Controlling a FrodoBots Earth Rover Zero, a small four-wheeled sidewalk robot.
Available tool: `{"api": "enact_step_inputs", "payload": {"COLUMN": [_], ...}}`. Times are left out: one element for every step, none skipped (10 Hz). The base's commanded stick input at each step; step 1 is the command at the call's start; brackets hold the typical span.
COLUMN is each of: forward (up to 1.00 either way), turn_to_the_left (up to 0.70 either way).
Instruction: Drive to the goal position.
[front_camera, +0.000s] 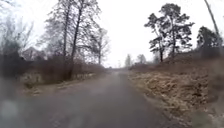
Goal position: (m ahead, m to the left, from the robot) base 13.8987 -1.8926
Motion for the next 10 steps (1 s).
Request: {"api": "enact_step_inputs", "payload": {"forward": [0.7, 0.7, 0.7, 0.7, 0.7, 0.7, 0.7, 0.7, 0.7, 0.7], "turn_to_the_left": [0.0, 0.0, 0.0, 0.0, 0.0, 0.0, 0.0, 0.0, 0.0, 0.0]}}
